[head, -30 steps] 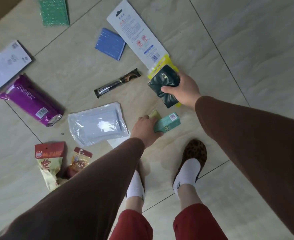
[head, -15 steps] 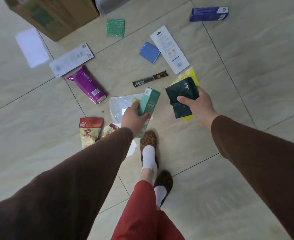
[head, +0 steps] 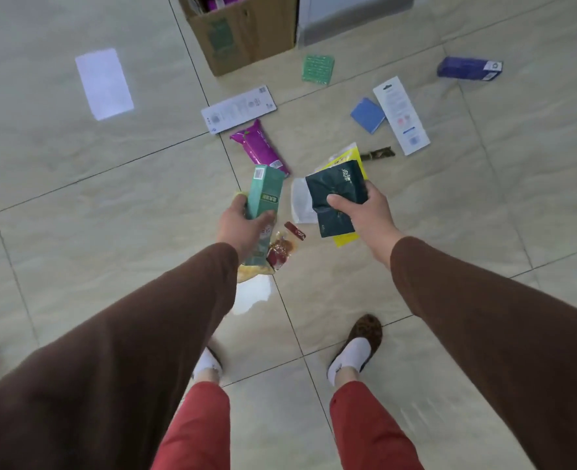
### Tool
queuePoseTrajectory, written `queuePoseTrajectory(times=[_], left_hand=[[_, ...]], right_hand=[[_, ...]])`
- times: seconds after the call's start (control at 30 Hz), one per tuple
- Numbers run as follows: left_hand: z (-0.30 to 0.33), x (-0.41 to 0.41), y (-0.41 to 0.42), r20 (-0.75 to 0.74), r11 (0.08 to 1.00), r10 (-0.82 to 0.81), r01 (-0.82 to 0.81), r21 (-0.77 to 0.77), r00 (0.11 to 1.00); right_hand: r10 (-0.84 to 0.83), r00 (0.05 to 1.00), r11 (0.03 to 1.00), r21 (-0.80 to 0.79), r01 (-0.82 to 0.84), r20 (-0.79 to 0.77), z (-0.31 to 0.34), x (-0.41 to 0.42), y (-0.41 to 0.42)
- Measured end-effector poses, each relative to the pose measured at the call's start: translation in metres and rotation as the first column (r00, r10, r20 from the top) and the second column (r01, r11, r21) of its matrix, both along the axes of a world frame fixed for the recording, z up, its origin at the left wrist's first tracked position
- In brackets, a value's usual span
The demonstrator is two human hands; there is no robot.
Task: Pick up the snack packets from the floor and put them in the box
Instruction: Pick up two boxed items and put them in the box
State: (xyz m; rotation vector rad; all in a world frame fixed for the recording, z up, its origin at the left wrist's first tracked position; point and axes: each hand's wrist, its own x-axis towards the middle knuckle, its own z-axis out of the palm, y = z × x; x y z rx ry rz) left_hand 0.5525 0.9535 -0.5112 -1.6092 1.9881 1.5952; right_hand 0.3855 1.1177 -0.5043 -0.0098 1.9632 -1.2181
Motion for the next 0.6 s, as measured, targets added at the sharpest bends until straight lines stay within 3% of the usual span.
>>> queuePoseTrajectory(times=[0.2,0.37,0.6], left_hand=[[0.028,0.080,-0.108,-0.045,0.999,-0.023,0.024,0.025,0.999],[0.057,0.116,-0.198,-0.058,0.999,-0.039,0.040,0.010,0.998],[0.071,0.104,-0.306,-0.021,0.996,-0.072,0.071,-0.044,0.997]], right_hand=[[-0.034,0.999,0.999,0.007,0.034,-0.023,0.016,0.085,-0.101],[-0.164,0.986,0.986,-0.011,0.164,0.028,0.029,0.145,-0.182],[-0.186,0.982,0.982,-0.037,0.187,0.032,0.043,0.139,-0.285]])
